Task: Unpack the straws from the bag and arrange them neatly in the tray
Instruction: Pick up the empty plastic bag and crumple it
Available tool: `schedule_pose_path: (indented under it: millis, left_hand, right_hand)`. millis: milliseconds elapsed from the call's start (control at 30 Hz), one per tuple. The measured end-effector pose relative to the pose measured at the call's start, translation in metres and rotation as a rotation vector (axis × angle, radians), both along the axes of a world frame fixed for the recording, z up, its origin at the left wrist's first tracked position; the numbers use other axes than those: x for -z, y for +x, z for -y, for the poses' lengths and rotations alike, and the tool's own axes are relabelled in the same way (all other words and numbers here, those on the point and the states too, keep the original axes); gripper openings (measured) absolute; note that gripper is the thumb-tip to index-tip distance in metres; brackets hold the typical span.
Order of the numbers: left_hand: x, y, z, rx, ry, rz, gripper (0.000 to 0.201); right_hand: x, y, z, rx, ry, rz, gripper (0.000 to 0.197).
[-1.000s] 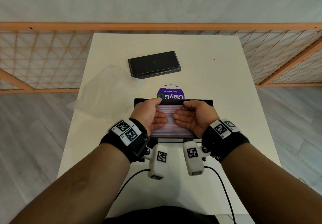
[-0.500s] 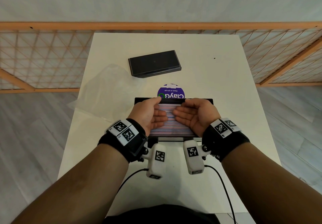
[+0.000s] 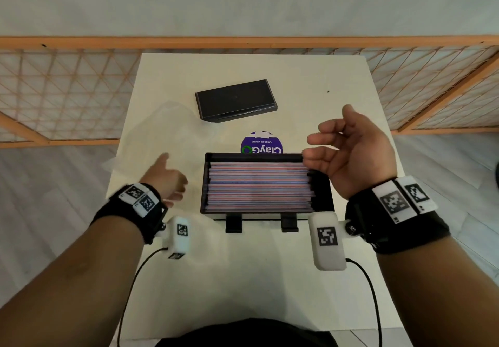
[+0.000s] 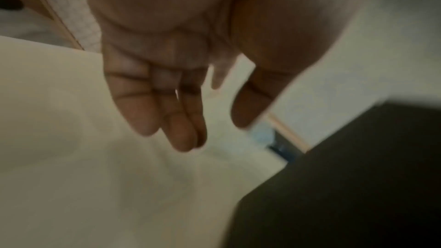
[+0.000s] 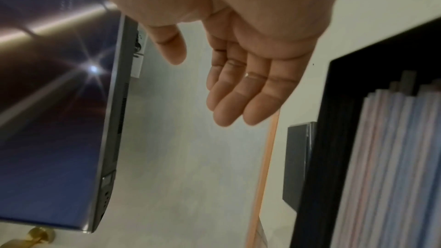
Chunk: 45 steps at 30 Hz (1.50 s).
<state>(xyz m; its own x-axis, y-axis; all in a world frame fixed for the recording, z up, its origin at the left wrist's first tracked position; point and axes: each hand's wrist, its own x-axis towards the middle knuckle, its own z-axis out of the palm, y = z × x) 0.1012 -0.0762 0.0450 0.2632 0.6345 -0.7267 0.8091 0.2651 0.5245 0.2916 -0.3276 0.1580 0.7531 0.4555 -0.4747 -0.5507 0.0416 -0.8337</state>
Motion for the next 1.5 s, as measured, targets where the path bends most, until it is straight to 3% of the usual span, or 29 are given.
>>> schedule_pose_path:
  millis: [67, 133, 233, 300, 433, 500, 567, 667, 733, 800, 867, 933, 1000, 1067, 1167, 1200, 1233, 1300, 1367, 1433, 1500]
  left_hand:
    - [0.024, -0.006, 0.008, 0.189, -0.037, -0.110, 0.077]
    - [0.041, -0.007, 0.013, 0.378, 0.078, -0.240, 0.082]
    - [0.051, -0.008, 0.021, 0.558, 0.321, -0.374, 0.049]
    - [0.052, -0.010, 0.027, 0.607, 0.372, -0.385, 0.031]
    - [0.052, -0.023, 0.028, 0.619, 0.308, -0.390, 0.031]
    - [0.055, -0.032, 0.028, 0.705, 0.330, -0.434, 0.020]
    - [0.055, -0.039, 0.031, 0.716, 0.381, -0.422, 0.022]
    - [0.037, -0.037, 0.028, 0.451, 0.485, -0.222, 0.024]
    - [0.012, -0.029, 0.021, 0.224, 0.536, 0.051, 0.025]
    - [-0.027, -0.019, 0.015, 0.097, 0.544, 0.349, 0.026]
    - [-0.074, -0.007, 0.020, 0.108, 0.520, 0.596, 0.026]
    - [-0.117, 0.005, 0.037, 0.263, 0.429, 0.791, 0.025]
    - [-0.146, 0.013, 0.060, 0.469, 0.260, 0.947, 0.026]
    - [-0.159, 0.016, 0.079, 0.608, 0.129, 1.020, 0.035]
    - [-0.160, 0.014, 0.093, 0.646, 0.208, 1.048, 0.031]
    - [-0.158, 0.011, 0.096, 0.659, 0.314, 1.058, 0.028]
    - [-0.155, 0.007, 0.099, 0.695, 0.455, 1.028, 0.038]
    - [-0.148, 0.002, 0.102, 0.821, 0.706, 0.868, 0.084]
    - [-0.142, 0.003, 0.105, 0.899, 0.776, 0.701, 0.116]
    - [-0.137, 0.005, 0.104, 0.876, 0.818, 0.711, 0.122]
    - [-0.132, 0.007, 0.100, 0.805, 0.803, 0.825, 0.103]
  right_hand:
    - [-0.004, 0.000, 0.001, -0.007, -0.016, 0.024, 0.042]
    - [-0.004, -0.003, 0.002, -0.019, -0.035, 0.046, 0.041]
    - [-0.002, -0.012, 0.001, -0.025, -0.057, 0.075, 0.035]
    - [0.000, -0.018, -0.001, -0.038, -0.075, 0.117, 0.028]
    - [0.004, -0.031, -0.007, -0.161, -0.153, 0.289, 0.019]
    - [0.006, -0.037, -0.009, -0.247, -0.203, 0.399, 0.015]
    - [0.007, -0.045, -0.012, -0.326, -0.233, 0.494, 0.014]
    - [0.008, -0.056, -0.015, -0.421, -0.333, 0.663, 0.016]
    - [0.007, -0.062, -0.017, -0.456, -0.382, 0.764, 0.016]
    - [0.002, -0.066, -0.019, -0.473, -0.392, 0.871, 0.033]
    - [-0.005, -0.070, -0.023, -0.490, -0.324, 0.997, 0.066]
    - [-0.013, -0.072, -0.030, -0.522, -0.235, 1.085, 0.093]
    - [-0.016, -0.070, -0.036, -0.516, -0.171, 1.173, 0.101]
    - [-0.017, -0.068, -0.038, -0.478, -0.167, 1.219, 0.082]
    - [-0.017, -0.062, -0.035, -0.361, -0.298, 1.246, 0.026]
    - [-0.019, -0.060, -0.033, -0.308, -0.346, 1.232, 0.016]
    - [-0.021, -0.059, -0.031, -0.256, -0.365, 1.188, 0.014]
    - [-0.029, -0.060, -0.031, -0.178, -0.323, 1.052, 0.017]
    - [-0.037, -0.063, -0.035, -0.174, -0.142, 0.780, 0.016]
    - [-0.041, -0.066, -0.040, -0.243, 0.142, 0.361, 0.015]
    - [-0.040, -0.068, -0.042, -0.345, 0.263, 0.069, 0.037]
